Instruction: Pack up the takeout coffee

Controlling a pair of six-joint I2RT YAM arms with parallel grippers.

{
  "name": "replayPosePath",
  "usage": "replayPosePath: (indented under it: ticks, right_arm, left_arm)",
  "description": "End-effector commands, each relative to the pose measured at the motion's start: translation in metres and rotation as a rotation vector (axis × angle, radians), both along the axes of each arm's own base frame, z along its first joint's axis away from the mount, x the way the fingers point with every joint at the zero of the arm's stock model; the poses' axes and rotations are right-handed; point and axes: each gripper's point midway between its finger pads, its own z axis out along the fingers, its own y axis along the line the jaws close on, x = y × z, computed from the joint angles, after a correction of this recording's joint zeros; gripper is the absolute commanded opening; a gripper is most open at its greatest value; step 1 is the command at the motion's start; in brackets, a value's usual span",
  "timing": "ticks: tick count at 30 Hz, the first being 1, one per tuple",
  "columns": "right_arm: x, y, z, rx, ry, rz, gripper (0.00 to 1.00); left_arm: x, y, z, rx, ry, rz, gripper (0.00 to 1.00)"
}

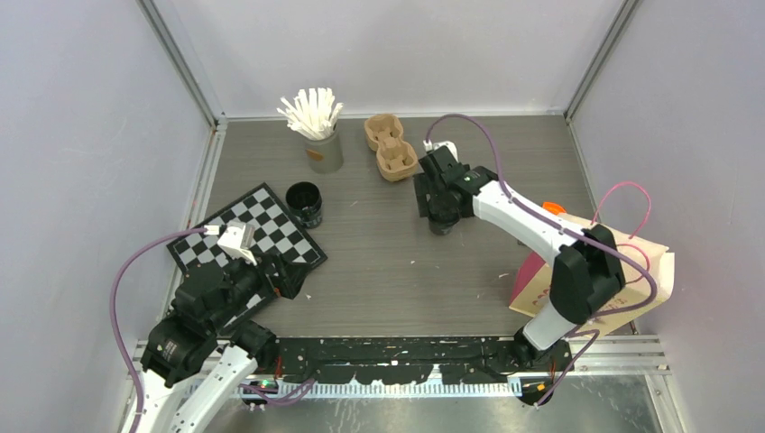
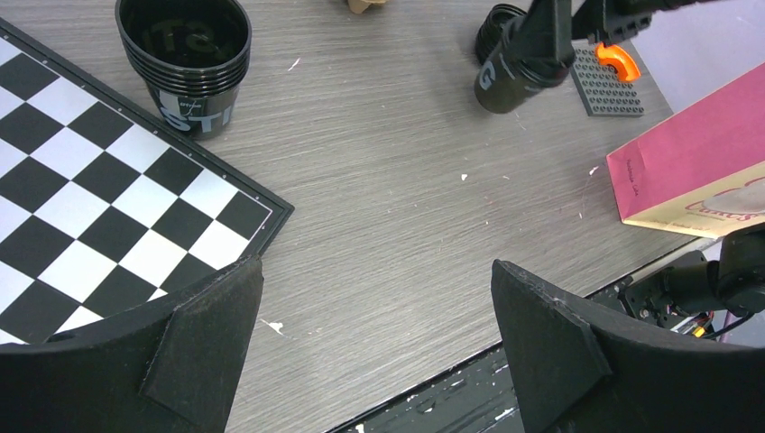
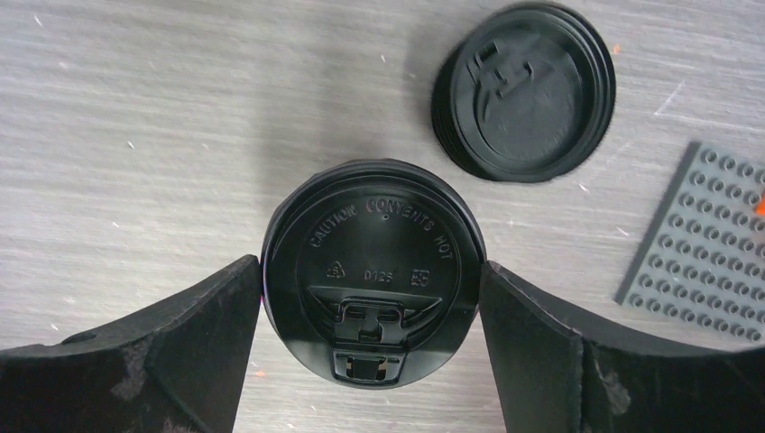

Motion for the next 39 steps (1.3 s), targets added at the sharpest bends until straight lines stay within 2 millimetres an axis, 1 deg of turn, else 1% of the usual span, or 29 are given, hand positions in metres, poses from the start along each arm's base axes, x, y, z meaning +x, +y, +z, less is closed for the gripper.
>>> replayPosePath:
  ticks: [1, 6, 10, 14, 20, 22, 26, 32, 39]
  right_arm:
    - [0.034, 0.028, 0.021, 0.071, -0.057, -0.018, 0.84]
    - [0.062, 0.040, 0.015, 0.023, -0.046, -0.041, 0.84]
    - [0.077, 0.051, 0.008, 0.018, -0.038, -0.035, 0.85]
    - [0.085, 0.056, 0.001, 0.007, -0.027, -0.031, 0.87]
    - [0.091, 0.057, -0.006, -0.015, -0.011, -0.039, 0.90]
    - [0.091, 0.057, -0.004, -0.014, -0.014, -0.042, 0.93]
    - [0.092, 0.056, 0.007, -0.008, -0.031, -0.043, 0.96]
    - [0.091, 0.056, 0.027, 0.006, -0.050, -0.034, 0.97]
    - [0.084, 0.050, 0.041, -0.003, -0.051, -0.024, 0.97]
  left_arm:
    - [0.000, -0.001, 0.004, -0.006, -0.019, -0.007, 1.00]
    - [0.000, -0.002, 0.003, -0.003, -0.014, -0.011, 1.00]
    - [0.000, -0.003, 0.003, -0.004, -0.013, -0.016, 1.00]
    - [0.000, -0.004, 0.003, -0.005, -0.013, -0.022, 1.00]
    - [-0.001, -0.004, 0.003, -0.008, -0.016, -0.026, 1.00]
    - [-0.001, -0.004, 0.003, -0.006, -0.017, -0.026, 1.00]
    - [-0.001, -0.004, 0.003, -0.007, -0.016, -0.028, 1.00]
    - [-0.001, -0.005, 0.003, -0.007, -0.014, -0.030, 1.00]
    - [0.000, -0.005, 0.001, -0.001, -0.006, -0.026, 1.00]
